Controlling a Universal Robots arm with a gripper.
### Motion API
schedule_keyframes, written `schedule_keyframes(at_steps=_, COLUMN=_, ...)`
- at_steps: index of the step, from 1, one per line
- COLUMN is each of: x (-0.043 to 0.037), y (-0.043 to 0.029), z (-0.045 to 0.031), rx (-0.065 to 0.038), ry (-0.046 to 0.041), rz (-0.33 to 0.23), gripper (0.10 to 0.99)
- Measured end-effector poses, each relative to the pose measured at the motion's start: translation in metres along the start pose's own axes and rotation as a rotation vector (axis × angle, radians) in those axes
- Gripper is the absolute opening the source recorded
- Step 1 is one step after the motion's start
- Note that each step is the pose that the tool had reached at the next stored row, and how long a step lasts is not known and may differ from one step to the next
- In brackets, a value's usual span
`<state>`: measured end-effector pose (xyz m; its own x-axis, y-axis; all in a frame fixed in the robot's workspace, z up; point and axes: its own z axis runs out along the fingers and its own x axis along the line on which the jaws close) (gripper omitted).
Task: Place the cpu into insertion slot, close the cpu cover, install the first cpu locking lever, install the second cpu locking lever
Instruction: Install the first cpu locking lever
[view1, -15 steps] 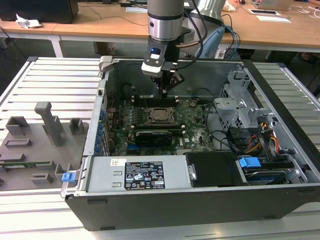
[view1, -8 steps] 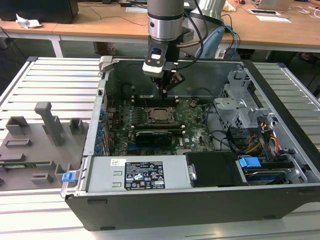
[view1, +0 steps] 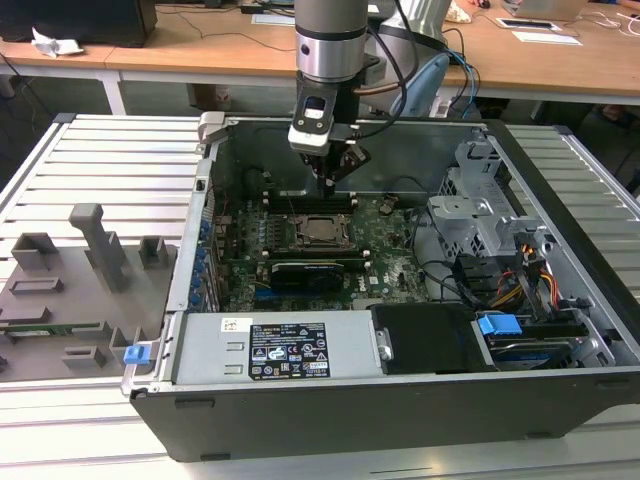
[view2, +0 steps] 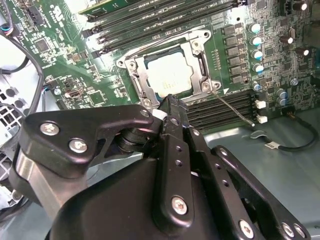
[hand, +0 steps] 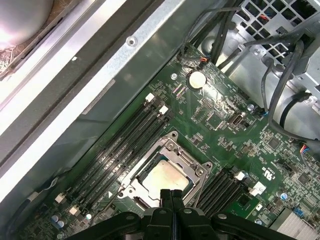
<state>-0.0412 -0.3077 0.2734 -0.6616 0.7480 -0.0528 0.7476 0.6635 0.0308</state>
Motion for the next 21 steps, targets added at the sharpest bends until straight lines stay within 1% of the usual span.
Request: schedule_keyframes(at_steps=21, x=0.0, y=0.0, z=0.0, rx=-0.005, ry=0.0029, rz=-0.095, gripper=0.106)
